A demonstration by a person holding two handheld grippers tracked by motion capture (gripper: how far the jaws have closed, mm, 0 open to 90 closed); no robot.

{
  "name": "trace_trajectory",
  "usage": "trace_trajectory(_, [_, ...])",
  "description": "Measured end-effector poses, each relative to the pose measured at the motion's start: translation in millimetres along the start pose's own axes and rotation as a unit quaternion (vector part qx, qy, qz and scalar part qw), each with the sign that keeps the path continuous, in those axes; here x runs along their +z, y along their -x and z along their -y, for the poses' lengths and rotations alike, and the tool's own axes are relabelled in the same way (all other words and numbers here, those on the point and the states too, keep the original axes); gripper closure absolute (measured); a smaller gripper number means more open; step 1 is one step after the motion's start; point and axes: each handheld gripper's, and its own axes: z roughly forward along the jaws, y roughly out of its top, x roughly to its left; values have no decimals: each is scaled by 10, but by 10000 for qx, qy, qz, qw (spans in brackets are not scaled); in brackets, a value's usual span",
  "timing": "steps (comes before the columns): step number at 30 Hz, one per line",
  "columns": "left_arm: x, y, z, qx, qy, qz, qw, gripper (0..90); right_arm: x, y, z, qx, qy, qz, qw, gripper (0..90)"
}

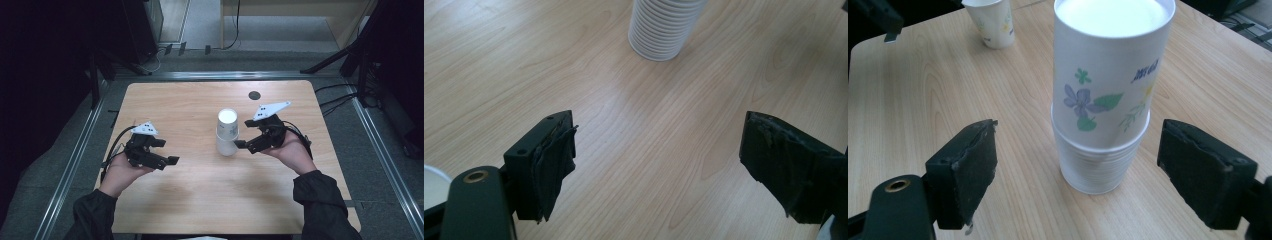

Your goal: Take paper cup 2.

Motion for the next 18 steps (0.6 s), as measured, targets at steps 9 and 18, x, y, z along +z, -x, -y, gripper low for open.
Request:
trace_trajectory(9, [82,97,-3,169,114,246,9995,152,161,105,-175,-222,-290,-55,9993,163])
trace_trajectory(18, [139,134,34,225,160,414,9988,156,309,166,-317,-441,-418,-116,9981,181])
